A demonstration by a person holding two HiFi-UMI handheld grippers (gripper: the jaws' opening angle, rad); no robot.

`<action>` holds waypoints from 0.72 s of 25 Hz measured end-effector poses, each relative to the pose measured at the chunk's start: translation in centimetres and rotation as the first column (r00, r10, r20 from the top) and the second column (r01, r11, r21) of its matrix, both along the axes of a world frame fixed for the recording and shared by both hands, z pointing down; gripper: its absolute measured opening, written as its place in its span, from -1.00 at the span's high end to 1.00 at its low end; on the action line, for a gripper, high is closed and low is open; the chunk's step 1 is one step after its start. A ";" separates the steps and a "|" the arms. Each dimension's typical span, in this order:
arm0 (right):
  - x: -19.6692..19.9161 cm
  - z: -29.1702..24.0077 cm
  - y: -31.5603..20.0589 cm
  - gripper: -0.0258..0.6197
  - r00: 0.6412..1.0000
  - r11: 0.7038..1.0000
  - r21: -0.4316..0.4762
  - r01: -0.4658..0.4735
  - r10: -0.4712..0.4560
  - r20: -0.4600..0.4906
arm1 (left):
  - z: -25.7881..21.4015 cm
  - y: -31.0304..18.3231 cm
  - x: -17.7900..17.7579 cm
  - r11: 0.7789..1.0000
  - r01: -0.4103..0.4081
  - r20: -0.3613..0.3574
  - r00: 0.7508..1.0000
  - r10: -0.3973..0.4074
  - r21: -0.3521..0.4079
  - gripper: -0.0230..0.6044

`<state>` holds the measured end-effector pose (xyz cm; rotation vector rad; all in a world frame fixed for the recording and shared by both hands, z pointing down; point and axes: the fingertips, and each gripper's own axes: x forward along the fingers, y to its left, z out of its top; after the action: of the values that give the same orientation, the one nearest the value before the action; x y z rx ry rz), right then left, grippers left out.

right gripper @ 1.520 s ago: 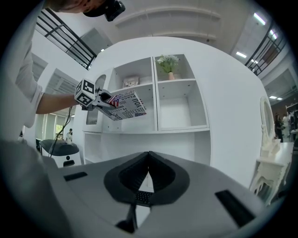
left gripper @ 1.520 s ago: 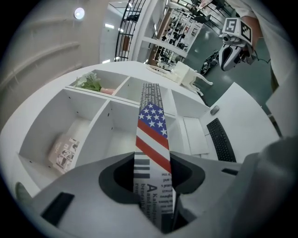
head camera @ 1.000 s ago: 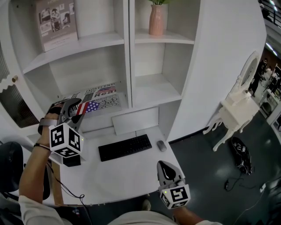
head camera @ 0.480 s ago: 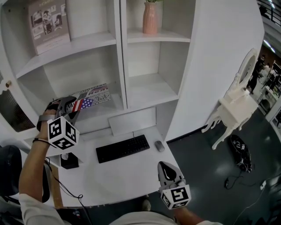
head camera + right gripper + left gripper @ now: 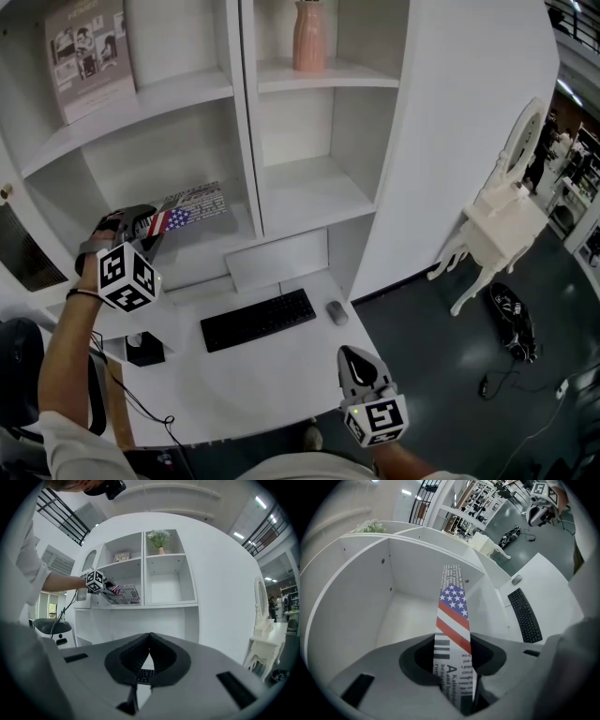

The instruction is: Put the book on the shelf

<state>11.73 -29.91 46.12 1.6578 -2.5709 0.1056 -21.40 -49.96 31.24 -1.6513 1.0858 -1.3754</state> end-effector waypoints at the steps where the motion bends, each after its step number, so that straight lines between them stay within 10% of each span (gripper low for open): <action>1: 0.1 0.0 -0.1 0.91 1.000 1.000 0.000 -0.001 0.001 -0.001 | 0.1 -0.2 0.0 1.000 -0.001 0.002 1.000 0.001 -0.002 0.44; 18: 0.9 0.6 -1.0 0.91 1.000 1.000 -0.015 -0.018 0.018 -0.013 | 1.3 -3.1 -0.6 0.999 -0.009 0.000 1.000 0.009 -0.036 0.44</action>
<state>12.63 -30.90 46.70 1.6712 -2.5397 0.1148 -22.02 -53.02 32.54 -1.6799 1.0580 -1.3970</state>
